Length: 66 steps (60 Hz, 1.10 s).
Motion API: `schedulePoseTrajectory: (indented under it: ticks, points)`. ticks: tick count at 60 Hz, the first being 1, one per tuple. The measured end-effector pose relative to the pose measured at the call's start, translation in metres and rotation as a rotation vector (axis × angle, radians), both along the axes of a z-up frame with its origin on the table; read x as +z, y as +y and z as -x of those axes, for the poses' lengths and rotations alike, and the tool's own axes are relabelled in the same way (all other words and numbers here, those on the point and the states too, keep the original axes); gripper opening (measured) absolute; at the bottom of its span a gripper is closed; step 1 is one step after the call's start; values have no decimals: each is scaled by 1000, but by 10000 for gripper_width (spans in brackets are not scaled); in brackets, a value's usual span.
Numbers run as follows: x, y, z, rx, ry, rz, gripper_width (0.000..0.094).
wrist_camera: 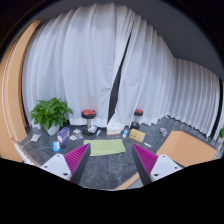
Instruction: Fold towel
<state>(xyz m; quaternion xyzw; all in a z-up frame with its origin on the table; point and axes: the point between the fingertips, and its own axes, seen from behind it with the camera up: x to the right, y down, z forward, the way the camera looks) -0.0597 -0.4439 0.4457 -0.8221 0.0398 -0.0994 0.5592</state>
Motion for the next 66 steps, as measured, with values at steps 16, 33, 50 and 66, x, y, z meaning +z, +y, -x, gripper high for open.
schedulePoseTrajectory:
  ticks: [16,33,50,66]
  points:
    - [-76,51,-3,-9,2,96,847]
    - [-240,167,26,39,39,262,849]
    - [-359,301,93,162,90,340,847]
    - [-419,430,122,229,82,345,848]
